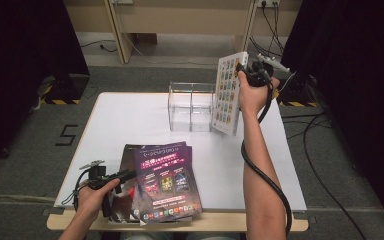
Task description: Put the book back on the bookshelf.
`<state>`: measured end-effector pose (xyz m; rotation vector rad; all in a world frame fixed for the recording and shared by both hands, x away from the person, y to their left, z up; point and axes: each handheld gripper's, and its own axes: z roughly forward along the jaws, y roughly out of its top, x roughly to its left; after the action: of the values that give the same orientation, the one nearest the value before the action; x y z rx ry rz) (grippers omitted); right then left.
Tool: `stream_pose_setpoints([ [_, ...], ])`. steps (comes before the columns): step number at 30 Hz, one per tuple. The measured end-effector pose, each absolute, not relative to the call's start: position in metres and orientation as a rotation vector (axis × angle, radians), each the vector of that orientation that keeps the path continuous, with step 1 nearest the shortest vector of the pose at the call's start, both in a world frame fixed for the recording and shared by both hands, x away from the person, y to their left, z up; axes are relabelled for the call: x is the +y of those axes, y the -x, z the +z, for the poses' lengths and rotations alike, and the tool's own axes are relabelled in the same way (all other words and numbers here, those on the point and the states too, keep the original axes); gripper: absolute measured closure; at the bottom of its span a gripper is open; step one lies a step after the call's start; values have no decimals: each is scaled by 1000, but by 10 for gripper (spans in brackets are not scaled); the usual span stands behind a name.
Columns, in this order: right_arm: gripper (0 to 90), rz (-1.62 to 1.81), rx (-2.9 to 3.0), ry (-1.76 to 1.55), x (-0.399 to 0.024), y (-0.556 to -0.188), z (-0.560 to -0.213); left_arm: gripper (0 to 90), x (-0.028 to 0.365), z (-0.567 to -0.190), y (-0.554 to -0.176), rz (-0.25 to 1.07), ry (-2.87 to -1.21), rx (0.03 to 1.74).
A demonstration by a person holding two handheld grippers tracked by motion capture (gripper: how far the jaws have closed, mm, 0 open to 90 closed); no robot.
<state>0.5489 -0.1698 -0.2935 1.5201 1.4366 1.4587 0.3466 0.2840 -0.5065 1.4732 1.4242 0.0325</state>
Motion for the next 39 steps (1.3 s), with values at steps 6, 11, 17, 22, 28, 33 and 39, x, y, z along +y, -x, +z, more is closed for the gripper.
stream_pose_setpoints([
  [6, 737, 1417, 1450, -1469, -167, -535, -294, 497, 284, -507, -347, 29, -1480, 1426],
  [11, 734, 1352, 1486, -1451, -169, -516, -301, 496, 285, -507, -347, 35, -1475, 1428],
  [17, 729, 1311, 1555, -1493, -177, -494, -310, 496, 285, -505, -347, 40, -1470, 1425],
  [22, 723, 1298, 1579, -1528, -181, -478, -309, 496, 285, -504, -346, 41, -1464, 1424],
  [28, 703, 1300, 1610, -1572, -188, -474, -308, 496, 285, -503, -346, 39, -1460, 1422],
  [33, 664, 1281, 1636, -1596, -189, -482, -302, 496, 286, -503, -346, 39, -1460, 1423],
  [39, 656, 1219, 1660, -1606, -185, -495, -293, 495, 287, -503, -345, 40, -1463, 1420],
])
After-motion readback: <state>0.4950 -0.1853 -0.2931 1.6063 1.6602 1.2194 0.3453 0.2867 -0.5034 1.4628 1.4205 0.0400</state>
